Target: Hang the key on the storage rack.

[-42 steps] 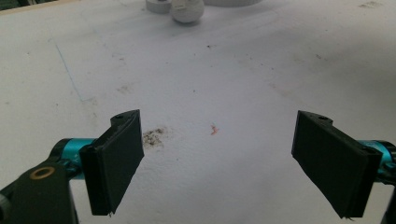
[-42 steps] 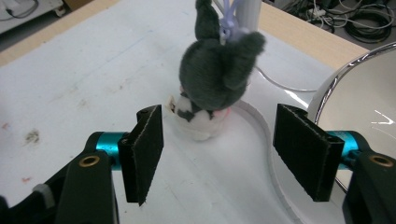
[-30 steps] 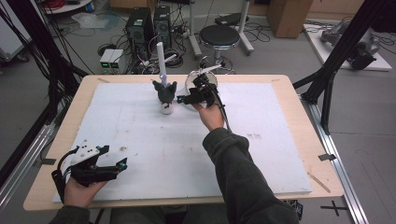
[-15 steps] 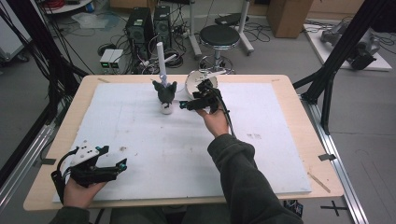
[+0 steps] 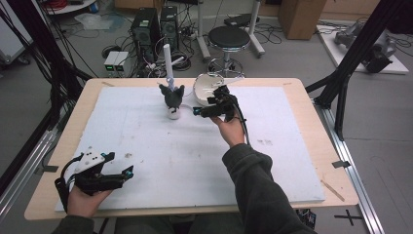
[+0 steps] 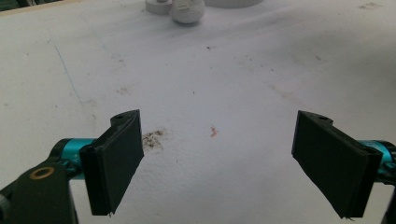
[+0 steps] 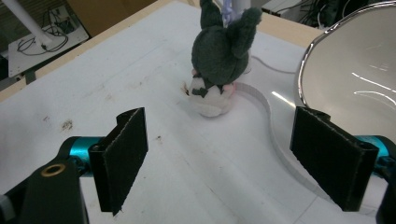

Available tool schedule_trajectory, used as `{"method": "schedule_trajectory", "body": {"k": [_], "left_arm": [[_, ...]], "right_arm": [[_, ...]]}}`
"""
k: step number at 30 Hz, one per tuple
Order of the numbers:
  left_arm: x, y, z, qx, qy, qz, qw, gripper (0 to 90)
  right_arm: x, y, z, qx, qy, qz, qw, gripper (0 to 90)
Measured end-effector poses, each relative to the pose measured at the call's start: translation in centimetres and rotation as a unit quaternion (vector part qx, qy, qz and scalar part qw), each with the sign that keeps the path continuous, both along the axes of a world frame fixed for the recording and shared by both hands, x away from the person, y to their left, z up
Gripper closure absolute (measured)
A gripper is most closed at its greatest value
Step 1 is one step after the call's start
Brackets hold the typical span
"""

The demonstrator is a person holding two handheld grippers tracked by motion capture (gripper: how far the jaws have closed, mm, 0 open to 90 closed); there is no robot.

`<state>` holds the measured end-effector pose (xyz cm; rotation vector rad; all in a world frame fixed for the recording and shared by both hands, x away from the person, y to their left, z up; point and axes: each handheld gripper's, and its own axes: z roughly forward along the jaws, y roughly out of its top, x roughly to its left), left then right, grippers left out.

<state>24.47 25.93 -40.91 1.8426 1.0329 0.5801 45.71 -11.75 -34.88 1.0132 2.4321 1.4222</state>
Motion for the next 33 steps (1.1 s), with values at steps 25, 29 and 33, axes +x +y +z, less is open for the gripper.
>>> {"method": "schedule_trajectory", "body": {"k": [25,29,33], "left_arm": [[0.0,-0.1,0.0,0.0,0.001,-0.002,1.0,16.9],[0.0,-0.2,0.0,-0.001,0.001,-0.002,1.0,16.8],[0.0,-0.1,0.0,0.0,0.001,-0.003,1.0,16.9]], "right_arm": [[-1.5,-1.7,-0.2,-0.002,-0.002,-0.001,1.0,12.4],[-1.8,-2.1,-0.2,-0.001,-0.003,-0.004,1.0,12.3],[-2.1,-2.4,-0.2,-0.001,-0.003,-0.004,1.0,12.3]]}}
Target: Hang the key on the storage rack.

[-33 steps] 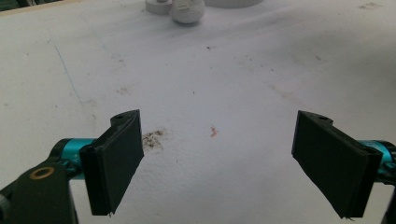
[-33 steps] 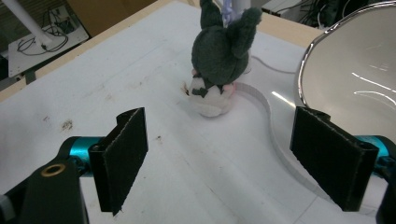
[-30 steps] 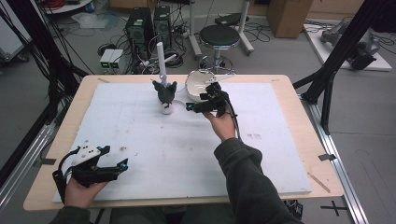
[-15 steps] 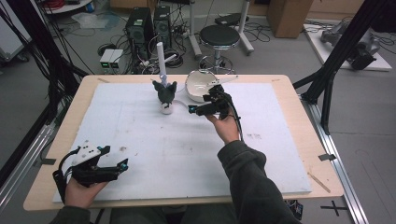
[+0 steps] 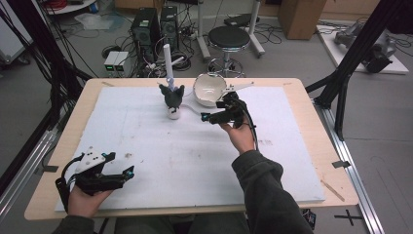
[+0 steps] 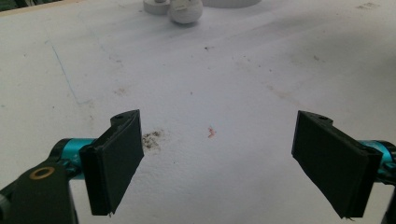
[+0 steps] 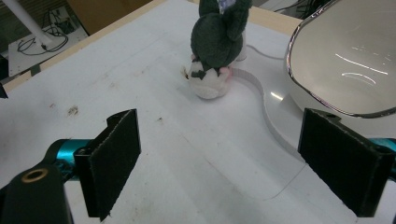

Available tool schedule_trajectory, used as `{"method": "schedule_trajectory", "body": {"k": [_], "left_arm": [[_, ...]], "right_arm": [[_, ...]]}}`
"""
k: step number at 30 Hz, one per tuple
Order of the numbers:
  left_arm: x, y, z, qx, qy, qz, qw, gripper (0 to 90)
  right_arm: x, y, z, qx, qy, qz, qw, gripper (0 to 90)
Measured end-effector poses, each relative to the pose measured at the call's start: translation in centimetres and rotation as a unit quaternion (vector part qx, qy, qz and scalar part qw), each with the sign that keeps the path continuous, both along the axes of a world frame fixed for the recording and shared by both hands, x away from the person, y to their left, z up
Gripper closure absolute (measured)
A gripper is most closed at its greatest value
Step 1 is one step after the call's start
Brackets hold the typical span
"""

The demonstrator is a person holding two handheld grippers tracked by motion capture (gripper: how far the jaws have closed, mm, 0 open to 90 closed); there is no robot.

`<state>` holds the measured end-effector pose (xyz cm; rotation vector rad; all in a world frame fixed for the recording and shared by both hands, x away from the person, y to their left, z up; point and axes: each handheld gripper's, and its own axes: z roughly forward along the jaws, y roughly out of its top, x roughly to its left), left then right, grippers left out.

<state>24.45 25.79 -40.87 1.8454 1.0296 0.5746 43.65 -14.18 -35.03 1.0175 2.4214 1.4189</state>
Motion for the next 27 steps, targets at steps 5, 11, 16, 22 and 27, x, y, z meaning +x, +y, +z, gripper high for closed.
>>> {"method": "schedule_trajectory", "body": {"k": [5,11,16,22,27], "left_arm": [[0.0,0.0,0.0,0.001,-0.001,-0.001,1.0,16.9],[0.0,-0.1,0.1,0.002,-0.001,-0.002,1.0,16.9],[0.0,-0.1,0.1,0.0,-0.002,-0.001,1.0,16.8],[0.0,-0.1,0.0,0.0,-0.002,-0.002,1.0,16.8],[0.0,-0.2,0.0,0.0,-0.002,-0.001,1.0,16.9]], "right_arm": [[-0.3,-0.5,-0.1,0.001,-0.002,-0.002,1.0,12.3],[-0.6,-1.1,-0.1,0.002,-0.006,-0.004,1.0,12.3],[-0.8,-1.5,-0.3,-0.006,-0.006,-0.005,1.0,12.3],[-1.2,-2.1,-0.6,-0.007,-0.006,-0.007,0.9999,12.3],[-1.5,-2.7,-0.8,-0.004,-0.004,-0.012,0.9999,12.3]]}}
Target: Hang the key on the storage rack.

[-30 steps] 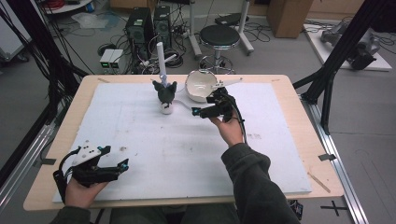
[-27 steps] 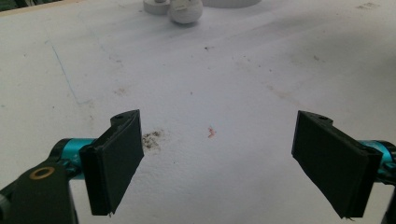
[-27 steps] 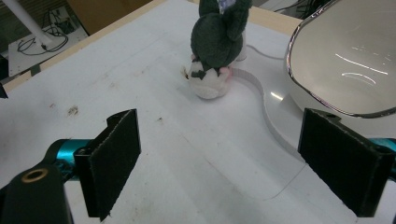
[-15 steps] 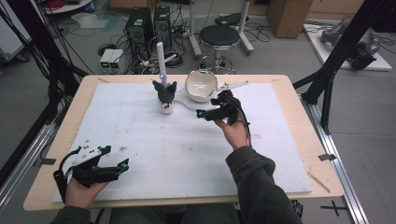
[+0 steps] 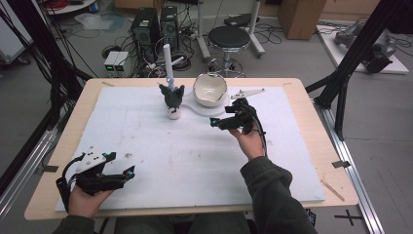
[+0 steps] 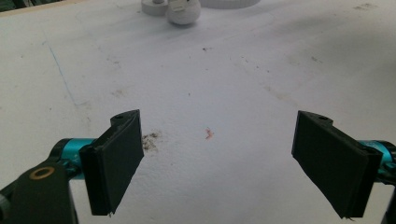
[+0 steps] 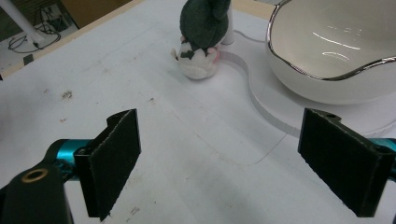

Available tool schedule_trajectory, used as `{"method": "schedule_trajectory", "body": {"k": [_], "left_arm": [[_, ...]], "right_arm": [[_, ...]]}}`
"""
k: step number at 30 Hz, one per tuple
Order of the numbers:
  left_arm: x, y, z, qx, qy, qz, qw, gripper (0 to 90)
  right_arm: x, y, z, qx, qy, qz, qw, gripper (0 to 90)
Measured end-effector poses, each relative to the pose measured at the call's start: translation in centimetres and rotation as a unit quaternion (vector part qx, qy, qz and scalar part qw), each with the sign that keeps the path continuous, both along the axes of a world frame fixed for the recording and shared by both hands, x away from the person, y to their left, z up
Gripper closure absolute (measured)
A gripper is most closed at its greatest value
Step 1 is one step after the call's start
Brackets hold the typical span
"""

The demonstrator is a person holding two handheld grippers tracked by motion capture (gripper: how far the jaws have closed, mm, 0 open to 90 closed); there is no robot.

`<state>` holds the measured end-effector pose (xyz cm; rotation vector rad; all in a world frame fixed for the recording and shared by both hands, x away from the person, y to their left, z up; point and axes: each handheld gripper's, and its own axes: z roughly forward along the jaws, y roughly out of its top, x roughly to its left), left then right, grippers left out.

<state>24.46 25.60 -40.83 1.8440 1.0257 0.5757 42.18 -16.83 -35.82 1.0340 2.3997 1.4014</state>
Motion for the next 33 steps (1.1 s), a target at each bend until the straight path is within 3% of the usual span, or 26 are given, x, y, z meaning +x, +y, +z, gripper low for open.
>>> {"method": "schedule_trajectory", "body": {"k": [21,28,33], "left_arm": [[0.0,-0.1,0.0,0.002,-0.001,-0.002,1.0,16.8],[0.0,-0.1,0.0,0.002,-0.001,-0.002,1.0,16.9],[0.0,-0.1,0.1,0.002,-0.001,-0.002,1.0,16.9]], "right_arm": [[-1.2,-2.1,-1.1,-0.003,0.008,-0.006,1.0,12.3],[-1.7,-2.6,-0.8,0.001,0.002,-0.008,1.0,12.2],[-2.0,-2.7,-0.7,-0.01,-0.003,-0.005,0.9999,12.2]]}}
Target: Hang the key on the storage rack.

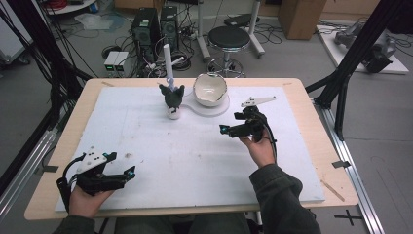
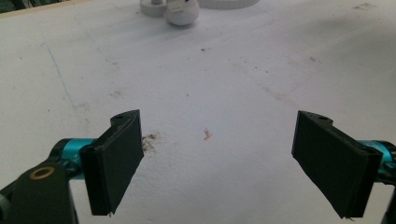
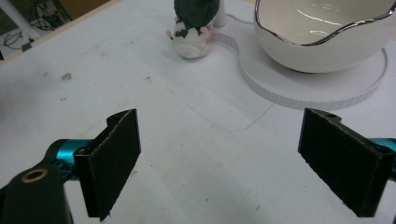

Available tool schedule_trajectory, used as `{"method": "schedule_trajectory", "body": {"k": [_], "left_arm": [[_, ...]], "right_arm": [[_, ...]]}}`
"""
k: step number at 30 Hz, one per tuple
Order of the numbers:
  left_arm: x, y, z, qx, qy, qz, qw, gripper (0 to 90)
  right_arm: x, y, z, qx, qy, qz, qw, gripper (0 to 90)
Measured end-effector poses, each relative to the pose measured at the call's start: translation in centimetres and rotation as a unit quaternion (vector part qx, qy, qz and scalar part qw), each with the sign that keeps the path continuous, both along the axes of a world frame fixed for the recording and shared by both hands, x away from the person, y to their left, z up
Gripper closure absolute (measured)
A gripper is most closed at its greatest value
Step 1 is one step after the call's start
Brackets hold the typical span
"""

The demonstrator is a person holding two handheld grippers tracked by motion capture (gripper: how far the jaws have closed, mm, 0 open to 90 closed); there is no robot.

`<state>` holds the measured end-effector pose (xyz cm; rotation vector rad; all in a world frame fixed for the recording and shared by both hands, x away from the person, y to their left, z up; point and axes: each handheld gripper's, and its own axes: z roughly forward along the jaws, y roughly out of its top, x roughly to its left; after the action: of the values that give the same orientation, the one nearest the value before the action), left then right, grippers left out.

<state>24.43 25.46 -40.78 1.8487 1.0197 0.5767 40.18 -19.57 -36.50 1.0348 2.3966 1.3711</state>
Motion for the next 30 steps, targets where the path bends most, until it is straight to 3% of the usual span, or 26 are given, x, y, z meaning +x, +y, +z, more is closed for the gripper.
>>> {"method": "schedule_trajectory", "body": {"k": [30], "left_arm": [[0.0,0.0,0.0,-0.001,0.001,0.001,1.0,16.8]], "right_arm": [[-2.0,-2.8,-2.1,0.0,0.01,-0.013,0.9999,12.2]]}}
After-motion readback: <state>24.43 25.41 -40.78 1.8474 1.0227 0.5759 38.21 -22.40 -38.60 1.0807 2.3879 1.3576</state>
